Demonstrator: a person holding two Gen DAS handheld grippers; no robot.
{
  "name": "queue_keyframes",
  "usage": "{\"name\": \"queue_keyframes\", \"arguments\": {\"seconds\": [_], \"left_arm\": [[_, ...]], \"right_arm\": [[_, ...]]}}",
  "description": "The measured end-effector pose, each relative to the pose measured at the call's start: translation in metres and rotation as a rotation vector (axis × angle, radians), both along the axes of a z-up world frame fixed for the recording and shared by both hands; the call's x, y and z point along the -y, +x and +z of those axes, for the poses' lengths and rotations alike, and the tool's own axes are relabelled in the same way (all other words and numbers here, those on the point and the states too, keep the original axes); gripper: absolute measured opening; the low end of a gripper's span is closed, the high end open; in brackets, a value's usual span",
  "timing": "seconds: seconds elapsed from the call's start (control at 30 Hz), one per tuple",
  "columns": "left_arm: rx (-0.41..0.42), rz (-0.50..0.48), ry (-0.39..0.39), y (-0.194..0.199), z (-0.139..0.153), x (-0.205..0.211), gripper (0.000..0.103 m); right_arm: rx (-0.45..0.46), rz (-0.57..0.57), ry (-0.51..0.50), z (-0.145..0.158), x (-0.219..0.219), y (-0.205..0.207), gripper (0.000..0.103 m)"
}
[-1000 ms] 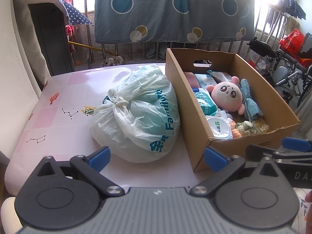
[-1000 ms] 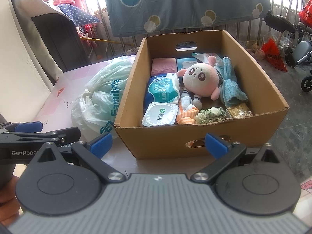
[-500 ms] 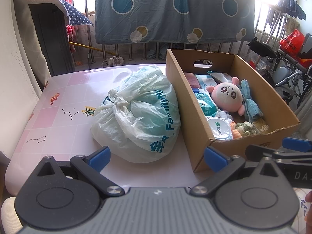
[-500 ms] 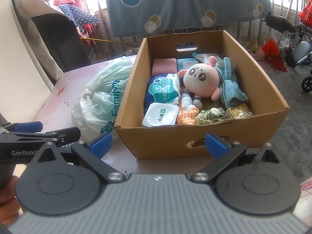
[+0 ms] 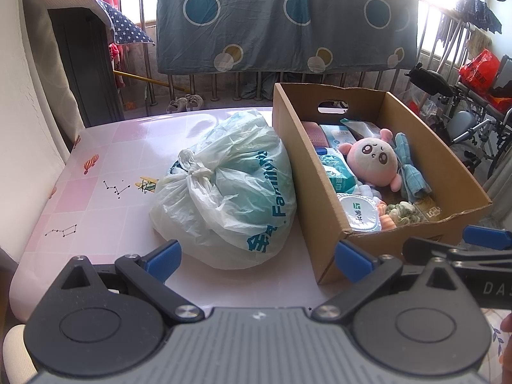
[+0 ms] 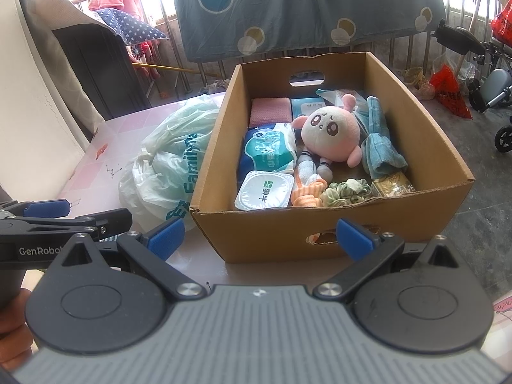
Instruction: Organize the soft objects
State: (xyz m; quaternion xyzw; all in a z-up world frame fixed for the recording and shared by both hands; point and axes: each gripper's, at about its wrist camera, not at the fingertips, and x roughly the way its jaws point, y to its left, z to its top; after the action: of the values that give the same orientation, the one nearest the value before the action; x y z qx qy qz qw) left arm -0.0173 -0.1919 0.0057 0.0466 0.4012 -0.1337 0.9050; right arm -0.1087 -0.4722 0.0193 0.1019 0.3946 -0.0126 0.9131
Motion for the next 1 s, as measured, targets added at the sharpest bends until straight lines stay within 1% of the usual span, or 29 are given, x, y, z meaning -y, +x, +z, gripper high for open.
{"name": "queue_keyframes", "arguments": {"seconds": [1.0], "left_arm": [[0.001,0.004,-0.001,-0.0003,0.0026,0.0,0.102]], "right_arm": [[0.001,-0.001,0.001,-0.0007,-0.0015,-0.0011,0.102]]}}
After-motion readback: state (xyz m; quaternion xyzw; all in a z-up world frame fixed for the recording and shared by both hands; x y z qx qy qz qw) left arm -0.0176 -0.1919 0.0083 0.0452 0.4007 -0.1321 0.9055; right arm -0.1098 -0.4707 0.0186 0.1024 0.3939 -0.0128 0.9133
